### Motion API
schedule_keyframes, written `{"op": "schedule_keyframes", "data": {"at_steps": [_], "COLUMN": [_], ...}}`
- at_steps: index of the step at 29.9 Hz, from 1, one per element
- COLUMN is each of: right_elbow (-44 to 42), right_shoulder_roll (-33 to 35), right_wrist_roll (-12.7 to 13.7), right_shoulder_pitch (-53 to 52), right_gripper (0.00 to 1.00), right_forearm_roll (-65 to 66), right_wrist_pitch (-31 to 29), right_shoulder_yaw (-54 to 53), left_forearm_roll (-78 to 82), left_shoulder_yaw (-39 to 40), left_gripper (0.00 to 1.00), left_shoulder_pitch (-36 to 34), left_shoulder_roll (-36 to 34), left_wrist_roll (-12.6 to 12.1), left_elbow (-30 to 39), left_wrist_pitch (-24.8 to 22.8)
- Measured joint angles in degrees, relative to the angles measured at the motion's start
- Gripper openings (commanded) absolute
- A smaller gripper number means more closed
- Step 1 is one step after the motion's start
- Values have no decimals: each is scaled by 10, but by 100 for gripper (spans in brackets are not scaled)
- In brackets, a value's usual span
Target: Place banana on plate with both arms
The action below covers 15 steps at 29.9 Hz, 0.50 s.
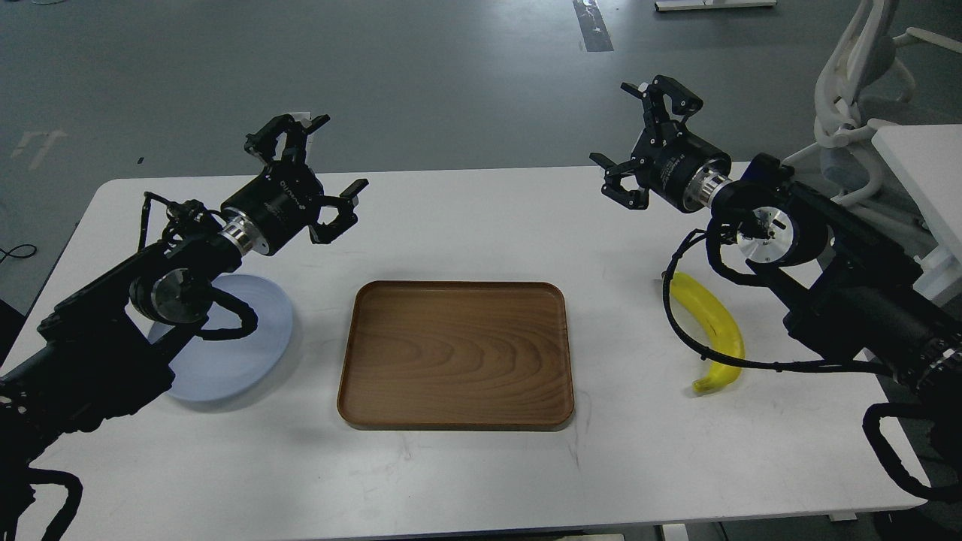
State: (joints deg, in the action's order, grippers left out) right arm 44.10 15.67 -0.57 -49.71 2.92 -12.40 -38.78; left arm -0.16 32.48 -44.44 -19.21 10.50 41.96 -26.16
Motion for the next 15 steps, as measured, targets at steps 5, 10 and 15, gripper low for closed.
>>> {"op": "schedule_keyframes", "data": {"at_steps": [5,10,15], "right_elbow": [-8,-7,-5], "right_shoulder_roll": [-27,-40,-41], "right_wrist_roll": [0,1,4], "right_shoulder_pitch": [-2,0,2], "right_gripper": [100,100,100], "right_forearm_roll": [0,0,-1], "right_wrist_pitch": [17,36,37], "right_shoulder_yaw": [-1,5,5], "left_forearm_roll": [-1,-1,-1], "left_shoulder_yaw": [6,15,33], "left_gripper": [98,98,98], "left_shoulder_pitch": [9,13,13], "left_shoulder_roll": [5,6,2], "left_wrist_roll": [5,7,7], "left_elbow": [-2,-7,-8], "left_wrist_pitch": [4,15,24]}}
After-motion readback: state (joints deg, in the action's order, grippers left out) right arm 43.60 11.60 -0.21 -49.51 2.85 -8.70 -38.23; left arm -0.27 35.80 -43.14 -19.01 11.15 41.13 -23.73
